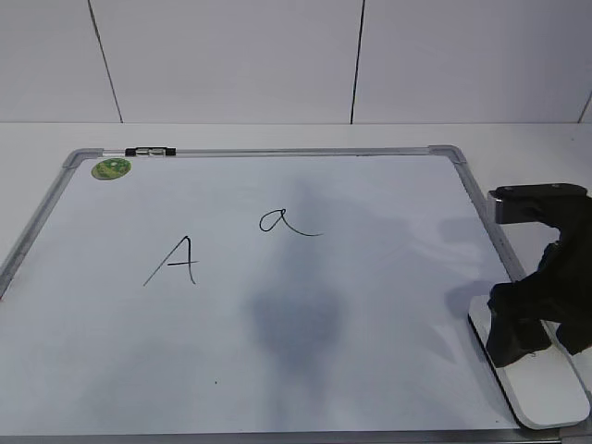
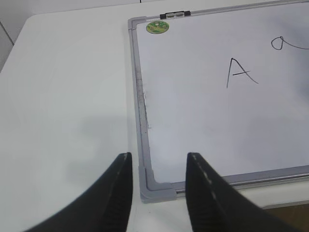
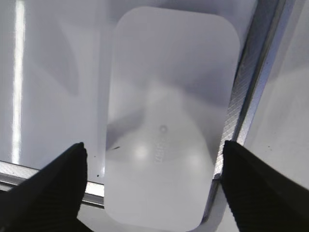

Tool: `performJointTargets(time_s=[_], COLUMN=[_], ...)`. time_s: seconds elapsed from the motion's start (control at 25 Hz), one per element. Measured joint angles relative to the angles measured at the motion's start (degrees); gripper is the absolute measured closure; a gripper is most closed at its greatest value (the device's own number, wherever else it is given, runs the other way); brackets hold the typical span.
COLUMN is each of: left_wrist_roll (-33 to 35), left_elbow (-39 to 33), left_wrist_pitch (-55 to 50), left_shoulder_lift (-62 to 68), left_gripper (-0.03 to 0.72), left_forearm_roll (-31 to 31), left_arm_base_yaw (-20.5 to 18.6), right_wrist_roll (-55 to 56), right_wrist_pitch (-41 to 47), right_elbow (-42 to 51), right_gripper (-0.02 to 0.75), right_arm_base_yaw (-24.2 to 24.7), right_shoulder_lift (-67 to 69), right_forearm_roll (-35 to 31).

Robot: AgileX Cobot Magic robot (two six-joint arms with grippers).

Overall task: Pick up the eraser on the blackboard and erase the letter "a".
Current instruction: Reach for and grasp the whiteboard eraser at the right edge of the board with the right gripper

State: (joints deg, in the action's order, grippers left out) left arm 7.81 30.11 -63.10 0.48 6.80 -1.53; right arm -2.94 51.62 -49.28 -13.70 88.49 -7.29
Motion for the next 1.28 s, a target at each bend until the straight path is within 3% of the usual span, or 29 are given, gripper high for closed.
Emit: performJointTargets(time_s=[0.48,1.28], left_wrist_roll=[0.00,0.00], left_elbow=[0.00,0.00], left_wrist_pitch=[0.00,0.00], left_shoulder_lift=[0.00,0.00], left_gripper=[0.425,0.425], left_forearm_roll=[0.00,0.00], left_arm_base_yaw=[0.00,0.00], right_wrist_roll=[3.59,4.52], right_wrist_pitch=[-3.71,-2.52], right_elbow=[0.00,0.00], right_gripper=[0.064,0.074], right_arm_base_yaw=[0.00,0.00], right_shoulder_lift=[1.34,1.34], right_forearm_roll=[0.00,0.97])
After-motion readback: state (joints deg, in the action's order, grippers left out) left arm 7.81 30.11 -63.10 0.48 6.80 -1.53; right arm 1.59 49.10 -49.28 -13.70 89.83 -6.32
